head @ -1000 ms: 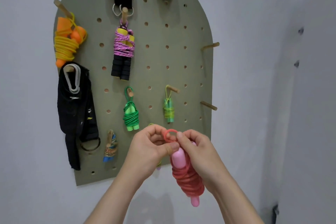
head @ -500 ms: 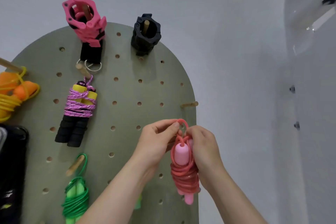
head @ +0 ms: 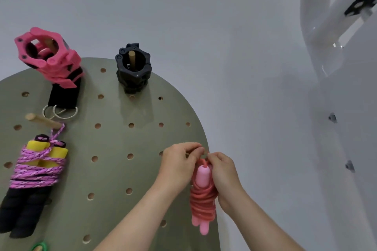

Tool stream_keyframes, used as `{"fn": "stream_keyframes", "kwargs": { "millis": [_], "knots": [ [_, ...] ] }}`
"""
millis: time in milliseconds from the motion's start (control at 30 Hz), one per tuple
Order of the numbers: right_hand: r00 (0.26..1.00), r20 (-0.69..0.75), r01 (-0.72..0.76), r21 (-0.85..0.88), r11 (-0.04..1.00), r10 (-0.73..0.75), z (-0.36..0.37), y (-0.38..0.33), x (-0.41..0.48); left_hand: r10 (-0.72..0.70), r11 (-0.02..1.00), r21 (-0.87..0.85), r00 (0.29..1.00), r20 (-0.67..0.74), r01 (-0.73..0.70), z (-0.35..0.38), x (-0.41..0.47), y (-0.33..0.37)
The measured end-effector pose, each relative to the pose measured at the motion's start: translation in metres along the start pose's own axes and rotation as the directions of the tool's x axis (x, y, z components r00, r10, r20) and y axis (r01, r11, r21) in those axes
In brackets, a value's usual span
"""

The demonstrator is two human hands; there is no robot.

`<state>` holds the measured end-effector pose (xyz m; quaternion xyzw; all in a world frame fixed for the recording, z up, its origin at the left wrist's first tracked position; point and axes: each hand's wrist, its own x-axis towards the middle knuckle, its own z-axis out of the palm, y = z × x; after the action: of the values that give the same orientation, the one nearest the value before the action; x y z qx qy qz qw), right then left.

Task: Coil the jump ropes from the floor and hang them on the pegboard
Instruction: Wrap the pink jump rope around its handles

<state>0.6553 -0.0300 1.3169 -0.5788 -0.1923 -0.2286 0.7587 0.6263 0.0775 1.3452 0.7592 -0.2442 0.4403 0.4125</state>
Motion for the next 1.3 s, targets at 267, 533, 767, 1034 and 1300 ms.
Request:
{"fn": "stream_keyframes", "kwargs": {
  "millis": [267,533,767,1034,1300],
  "knots": [
    [0.992,0.120,-0.036,-0.087,0.996,0.046,0.013,0.026,0.017,-0.008,0.923,0.376,0.971,0.241,-0.086,-0.013,0.012,-0.035],
    [0.990,0.075,-0.081,-0.361,0.929,0.116,0.006,0.034,0.021,-0.064,0.843,0.528,0.956,0.285,-0.101,-0.002,0.024,-0.038],
    [0.990,0.140,0.084,-0.416,0.905,-0.027,-0.003,0.047,0.003,-0.101,0.879,0.474,0.958,0.268,-0.040,0.004,0.010,-0.044],
    [0.981,0.190,0.135,-0.571,0.810,-0.030,-0.009,0.047,-0.021,-0.050,0.926,0.377,0.982,0.183,-0.023,-0.004,-0.061,-0.066],
    [0.967,0.081,0.254,-0.257,0.932,-0.241,0.009,0.044,-0.082,0.024,0.864,0.501,0.999,0.047,-0.045,-0.042,-0.106,-0.010]
  ]
}}
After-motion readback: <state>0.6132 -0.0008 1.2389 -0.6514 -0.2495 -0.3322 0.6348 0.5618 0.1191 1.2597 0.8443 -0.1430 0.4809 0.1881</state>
